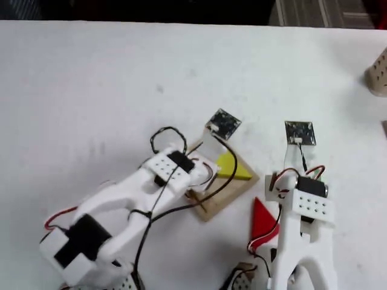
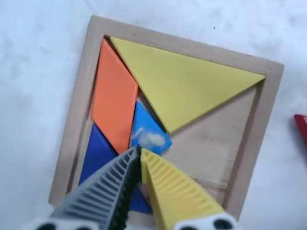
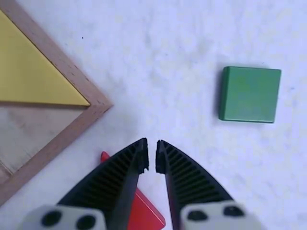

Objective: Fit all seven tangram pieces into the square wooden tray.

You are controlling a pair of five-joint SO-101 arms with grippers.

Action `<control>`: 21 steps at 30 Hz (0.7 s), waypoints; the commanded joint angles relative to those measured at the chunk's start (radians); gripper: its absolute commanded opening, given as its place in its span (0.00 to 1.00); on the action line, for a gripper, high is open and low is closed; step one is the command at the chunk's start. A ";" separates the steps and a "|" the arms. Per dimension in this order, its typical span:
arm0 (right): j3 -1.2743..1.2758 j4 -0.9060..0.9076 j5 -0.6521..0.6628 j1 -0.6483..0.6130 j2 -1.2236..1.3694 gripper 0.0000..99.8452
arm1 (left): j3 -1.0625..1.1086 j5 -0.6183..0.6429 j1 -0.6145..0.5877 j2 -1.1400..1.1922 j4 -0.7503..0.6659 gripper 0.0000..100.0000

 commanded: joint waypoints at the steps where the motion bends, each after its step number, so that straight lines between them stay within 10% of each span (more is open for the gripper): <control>1: -0.005 -0.015 0.011 0.005 -0.031 0.04 | -0.043 -0.008 0.025 -0.077 0.101 0.02; 21: -0.005 -0.015 0.011 0.005 -0.031 0.04 | -0.176 -0.002 -0.027 0.188 0.048 0.02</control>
